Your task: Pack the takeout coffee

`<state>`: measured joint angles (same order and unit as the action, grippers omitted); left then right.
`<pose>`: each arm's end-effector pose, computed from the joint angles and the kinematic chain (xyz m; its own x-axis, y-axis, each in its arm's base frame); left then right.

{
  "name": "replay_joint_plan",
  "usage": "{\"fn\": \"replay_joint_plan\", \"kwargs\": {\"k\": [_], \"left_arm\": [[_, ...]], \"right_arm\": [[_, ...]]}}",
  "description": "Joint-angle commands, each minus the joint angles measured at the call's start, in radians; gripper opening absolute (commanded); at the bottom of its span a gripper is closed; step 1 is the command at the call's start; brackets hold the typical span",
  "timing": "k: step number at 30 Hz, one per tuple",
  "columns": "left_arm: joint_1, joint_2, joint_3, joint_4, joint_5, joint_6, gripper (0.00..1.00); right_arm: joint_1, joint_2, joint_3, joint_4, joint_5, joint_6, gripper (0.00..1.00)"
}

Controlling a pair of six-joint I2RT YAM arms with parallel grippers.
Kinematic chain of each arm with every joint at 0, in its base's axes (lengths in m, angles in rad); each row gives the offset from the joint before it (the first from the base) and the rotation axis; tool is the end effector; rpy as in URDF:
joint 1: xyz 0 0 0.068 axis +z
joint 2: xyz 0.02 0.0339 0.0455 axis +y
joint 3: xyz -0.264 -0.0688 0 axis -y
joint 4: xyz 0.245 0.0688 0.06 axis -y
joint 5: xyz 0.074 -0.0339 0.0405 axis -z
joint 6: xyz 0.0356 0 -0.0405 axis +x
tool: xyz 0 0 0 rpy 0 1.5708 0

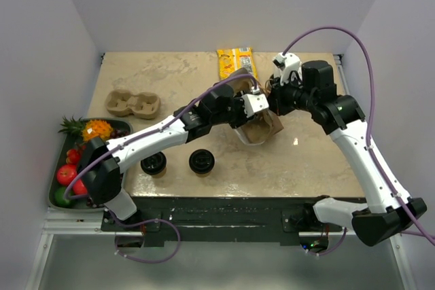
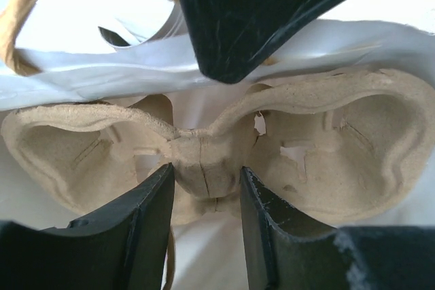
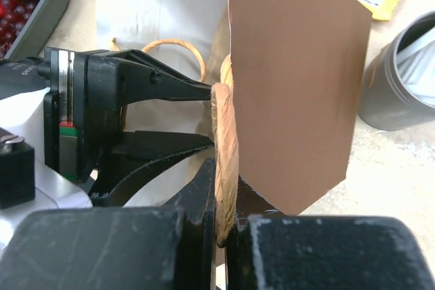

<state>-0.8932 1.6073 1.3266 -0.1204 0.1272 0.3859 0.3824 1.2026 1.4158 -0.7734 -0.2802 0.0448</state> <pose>0.2362 -0.3007 0.3244 0.0917 0.4816 -0.8716 0.8759 0.3773 0.3006 0.2222 0.1000 0.4128 -0.5183 -0.1621 -0.8397 -0.5533 0.8122 0.1847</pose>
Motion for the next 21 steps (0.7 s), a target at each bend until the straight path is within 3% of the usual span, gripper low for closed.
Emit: {"fn": "replay_joint_plan", "kwargs": {"k": [1,12,21], "left_arm": [[-0.010,0.037,0.034,0.027,-0.007,0.015,0.00],[-0.010,0.091,0.127,-0.042,-0.225,-0.081,0.00],[-0.010,0.108,0.054,0.079,-0.189,-0.053,0.00]], "right_arm": [[-0.025,-0.044,0.015,0.029,-0.013,0.012,0.00],[-0.043,-0.054,-0.005,-0.017,0.038,0.049,0.00],[-0.045,-0.032,0.015,-0.010,-0.037,0.084,0.00]]}}
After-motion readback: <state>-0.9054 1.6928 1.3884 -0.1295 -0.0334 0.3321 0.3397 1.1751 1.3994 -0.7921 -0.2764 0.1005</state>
